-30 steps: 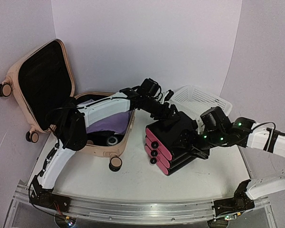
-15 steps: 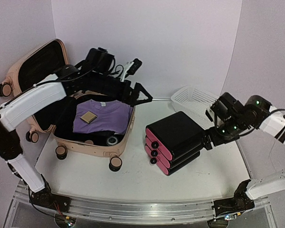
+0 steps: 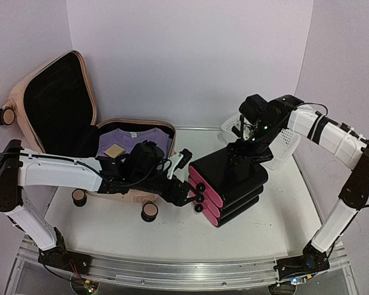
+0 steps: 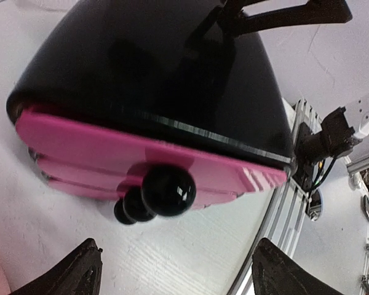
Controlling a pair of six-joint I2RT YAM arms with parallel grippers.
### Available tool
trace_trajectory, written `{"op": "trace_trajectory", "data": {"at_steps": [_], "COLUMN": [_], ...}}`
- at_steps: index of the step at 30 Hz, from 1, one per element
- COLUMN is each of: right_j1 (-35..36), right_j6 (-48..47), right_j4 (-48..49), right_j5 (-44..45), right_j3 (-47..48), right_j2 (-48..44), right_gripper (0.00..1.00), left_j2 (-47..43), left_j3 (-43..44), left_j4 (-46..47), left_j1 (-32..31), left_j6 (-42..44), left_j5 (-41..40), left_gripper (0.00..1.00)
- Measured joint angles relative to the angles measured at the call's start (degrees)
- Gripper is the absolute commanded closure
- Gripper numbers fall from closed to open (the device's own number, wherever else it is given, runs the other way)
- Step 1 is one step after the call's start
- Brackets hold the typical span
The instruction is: Open, take out, and arrange the luggage
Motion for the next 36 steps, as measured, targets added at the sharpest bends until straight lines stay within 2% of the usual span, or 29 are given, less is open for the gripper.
{"op": "trace_trajectory", "data": {"at_steps": [7,19,23,29,36], "right_j1": [-6.49,-6.56,-6.56,-6.56,-6.38], "right_j6": [0.00,-0.83,-1.36,-1.88,-1.49], "right_j4": [3.13,3.13,1.75,1.40,1.38], "right_j5": [-6.19,-1.75,0.22,0.79,-0.09], "right_j3": [-1.14,-9.27,-9.94,-9.92,-9.81], "right_j2": [-0.83,-8.39,-9.35,-9.35,-9.33], "right_gripper": [0.02,0.02,0.02,0.02,0.02], "left_j2": [9.38,22.34,22.49,23.04,25.94], "left_j3": [9.11,24.85,26.58,28.46,32.96], "left_j4": [5.90,2.14,-0.33,-5.95,-10.34], "left_j1": [0.50,0.94,1.03,1.09,1.09], "left_j6": [0.02,3.58,6.27,9.11,11.15], "left_j5": [2.29,7.48,6.93,5.22,4.26], "left_gripper": [0.22,0.22,0.35,0.37,0.54]}}
